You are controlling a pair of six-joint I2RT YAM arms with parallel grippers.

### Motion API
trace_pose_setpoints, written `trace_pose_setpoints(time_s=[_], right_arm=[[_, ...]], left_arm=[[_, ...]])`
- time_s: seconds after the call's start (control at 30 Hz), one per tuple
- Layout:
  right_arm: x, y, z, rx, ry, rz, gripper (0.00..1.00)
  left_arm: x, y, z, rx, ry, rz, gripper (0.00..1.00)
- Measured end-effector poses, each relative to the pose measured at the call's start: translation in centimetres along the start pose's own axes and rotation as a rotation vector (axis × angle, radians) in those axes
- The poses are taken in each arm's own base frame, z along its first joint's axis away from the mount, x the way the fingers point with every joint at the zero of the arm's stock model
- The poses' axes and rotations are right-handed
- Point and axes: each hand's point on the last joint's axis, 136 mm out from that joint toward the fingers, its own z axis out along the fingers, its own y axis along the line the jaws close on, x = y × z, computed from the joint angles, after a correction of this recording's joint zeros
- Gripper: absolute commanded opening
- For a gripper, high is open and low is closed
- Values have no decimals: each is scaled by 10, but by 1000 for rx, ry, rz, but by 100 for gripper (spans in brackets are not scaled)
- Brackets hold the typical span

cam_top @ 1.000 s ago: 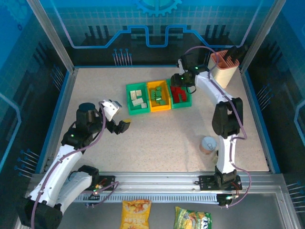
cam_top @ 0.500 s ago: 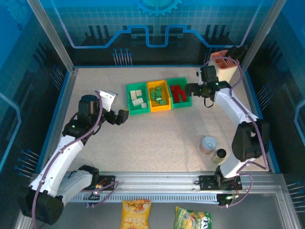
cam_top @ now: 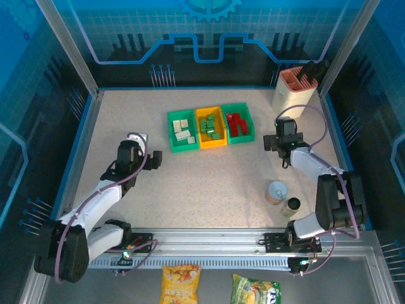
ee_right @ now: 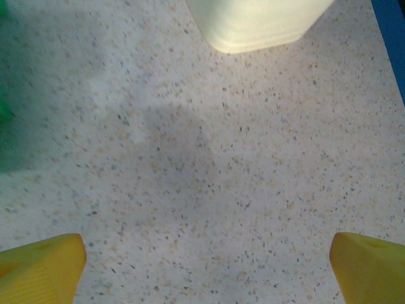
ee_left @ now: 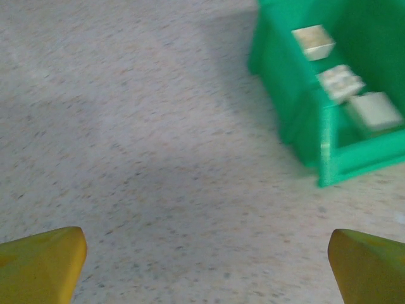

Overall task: Sort the legos into containers by color
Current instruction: Reset both arms

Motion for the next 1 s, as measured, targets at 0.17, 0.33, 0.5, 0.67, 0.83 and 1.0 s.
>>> trace_pose_setpoints(time_s=[0.17, 0.33, 0.5, 0.67, 0.83, 1.0], right_arm=[[9, 0, 9, 14, -85, 11, 100], [10, 0, 13, 13, -162, 24, 100], [11, 8, 6, -49, -225, 32, 100], [0, 19, -4, -156, -334, 72, 100], [0, 22, -2, -209, -400, 109, 100], [12, 33, 6, -257, -390, 102, 100]], left_arm=[[13, 26, 15, -85, -61, -48, 99], [13, 38, 30, -99, -114, -79, 99], [-5, 32, 42, -33, -203, -96, 99], [-1, 22, 63, 44, -199, -96, 99], [4, 13, 70, 99, -195, -91, 99], [-5, 12, 69, 109, -222, -91, 99]])
